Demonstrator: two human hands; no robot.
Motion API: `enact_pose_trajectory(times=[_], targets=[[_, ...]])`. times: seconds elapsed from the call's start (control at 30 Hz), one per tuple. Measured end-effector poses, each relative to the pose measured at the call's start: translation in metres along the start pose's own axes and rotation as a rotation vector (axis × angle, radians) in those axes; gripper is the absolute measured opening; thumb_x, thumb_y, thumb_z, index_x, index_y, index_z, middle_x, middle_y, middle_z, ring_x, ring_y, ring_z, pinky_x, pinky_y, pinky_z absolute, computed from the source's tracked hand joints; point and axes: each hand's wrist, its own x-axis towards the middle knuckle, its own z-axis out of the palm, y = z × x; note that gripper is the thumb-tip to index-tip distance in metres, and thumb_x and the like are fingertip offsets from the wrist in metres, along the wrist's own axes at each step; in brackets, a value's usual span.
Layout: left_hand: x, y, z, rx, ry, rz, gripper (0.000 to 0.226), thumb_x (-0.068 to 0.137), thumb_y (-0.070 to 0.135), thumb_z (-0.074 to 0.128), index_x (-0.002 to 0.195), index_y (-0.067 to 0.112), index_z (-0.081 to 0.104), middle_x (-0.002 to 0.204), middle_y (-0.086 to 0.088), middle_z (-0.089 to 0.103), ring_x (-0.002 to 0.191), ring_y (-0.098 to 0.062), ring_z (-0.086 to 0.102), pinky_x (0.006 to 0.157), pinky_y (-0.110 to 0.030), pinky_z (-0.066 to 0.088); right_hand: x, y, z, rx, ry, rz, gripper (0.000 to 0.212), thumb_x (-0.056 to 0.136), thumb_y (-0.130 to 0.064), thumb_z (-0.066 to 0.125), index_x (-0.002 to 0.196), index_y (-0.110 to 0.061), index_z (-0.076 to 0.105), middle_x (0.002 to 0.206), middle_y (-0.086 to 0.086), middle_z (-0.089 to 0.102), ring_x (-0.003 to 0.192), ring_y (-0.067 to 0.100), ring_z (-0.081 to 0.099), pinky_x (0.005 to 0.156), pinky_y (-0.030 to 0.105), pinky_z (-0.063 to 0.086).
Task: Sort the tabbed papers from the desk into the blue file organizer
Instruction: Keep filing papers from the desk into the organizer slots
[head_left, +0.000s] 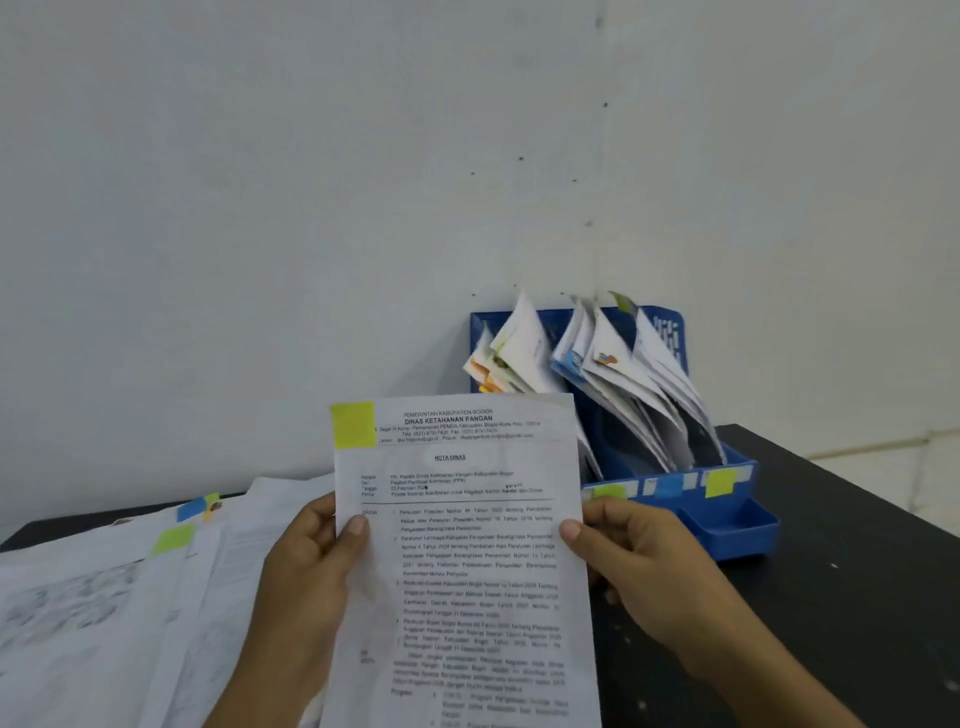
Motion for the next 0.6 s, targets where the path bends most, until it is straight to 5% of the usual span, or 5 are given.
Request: enact_pose_trajectory(times=[0.17, 0.3, 0.43, 0.6], targets=[[-0.001, 0.011, 0.027, 0.071, -0.118, 0.020, 0.017, 0.093, 0.012, 0.060, 0.105, 0.023, 0.066, 0.090, 0.001, 0.076, 0.089, -0.021, 0.071, 0.083, -0.041, 0.054, -0.016, -0.003, -0.040, -0.007, 0.189, -0.060, 0.015, 0.097, -0.021, 0.060, 0.092, -0.017, 0.074, 0.081, -0.008, 0.077, 0.072, 0.004, 0.072, 0.057, 0.016, 0.053], [0.008, -0.001, 0.047, 0.237, -0.117, 0.014, 0.010, 0.090, 0.017, 0.066, 0.095, 0.026, 0.067, 0.083, 0.001, 0.074, 0.086, -0.019, 0.068, 0.081, -0.035, 0.051, -0.023, -0.004, -0.092, 0.003, 0.519, -0.157, 0.018, 0.093, -0.020, 0.067, 0.078, -0.019, 0.077, 0.067, -0.001, 0.073, 0.056, 0.014, 0.065, 0.055, 0.018, 0.052], [0.008, -0.023, 0.068, 0.428, -0.190, 0.078, 0.011, 0.088, 0.020, 0.068, 0.092, 0.029, 0.064, 0.087, 0.004, 0.070, 0.088, -0.013, 0.065, 0.072, -0.022, 0.044, -0.032, -0.013, -0.152, -0.034, 0.846, -0.256, 0.017, 0.091, -0.029, 0.070, 0.079, -0.020, 0.076, 0.054, 0.001, 0.062, 0.042, 0.011, 0.046, 0.039, 0.020, 0.037], [0.005, -0.038, 0.098, 0.505, -0.187, 0.162, 0.021, 0.087, 0.027, 0.068, 0.106, 0.030, 0.060, 0.103, 0.010, 0.062, 0.086, -0.004, 0.060, 0.066, -0.015, 0.042, -0.034, -0.028, -0.214, -0.038, 1.132, -0.306, 0.025, 0.083, -0.056, 0.064, 0.084, -0.033, 0.073, 0.066, 0.001, 0.065, 0.051, 0.019, 0.052, 0.052, 0.030, 0.042]])
